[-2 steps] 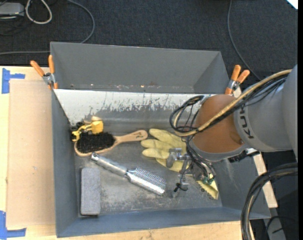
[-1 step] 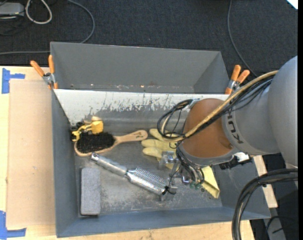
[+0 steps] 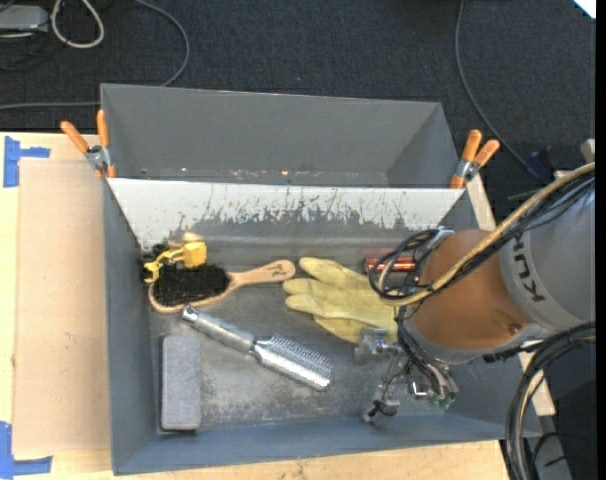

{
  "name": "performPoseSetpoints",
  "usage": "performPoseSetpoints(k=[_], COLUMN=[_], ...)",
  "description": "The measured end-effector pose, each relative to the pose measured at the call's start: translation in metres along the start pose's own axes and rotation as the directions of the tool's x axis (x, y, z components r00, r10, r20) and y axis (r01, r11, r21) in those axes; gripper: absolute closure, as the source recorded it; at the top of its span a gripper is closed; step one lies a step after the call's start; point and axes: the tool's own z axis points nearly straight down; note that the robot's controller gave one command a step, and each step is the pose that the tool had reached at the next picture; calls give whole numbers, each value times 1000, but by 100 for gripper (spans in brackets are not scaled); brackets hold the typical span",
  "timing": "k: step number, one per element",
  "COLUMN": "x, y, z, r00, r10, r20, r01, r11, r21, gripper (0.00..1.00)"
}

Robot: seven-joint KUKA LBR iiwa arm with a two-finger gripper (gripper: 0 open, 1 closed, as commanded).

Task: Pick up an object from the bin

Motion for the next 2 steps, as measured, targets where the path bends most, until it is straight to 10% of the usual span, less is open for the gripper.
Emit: performPoseSetpoints(k=[1, 2], x=[-29, -27], y=[105, 105], z=[-2, 1], r00=[993, 998], r10=[119, 65], r20=[-10, -9], r01=[-119, -65], r11=[993, 998], r21=[-4, -1], gripper=[0, 0])
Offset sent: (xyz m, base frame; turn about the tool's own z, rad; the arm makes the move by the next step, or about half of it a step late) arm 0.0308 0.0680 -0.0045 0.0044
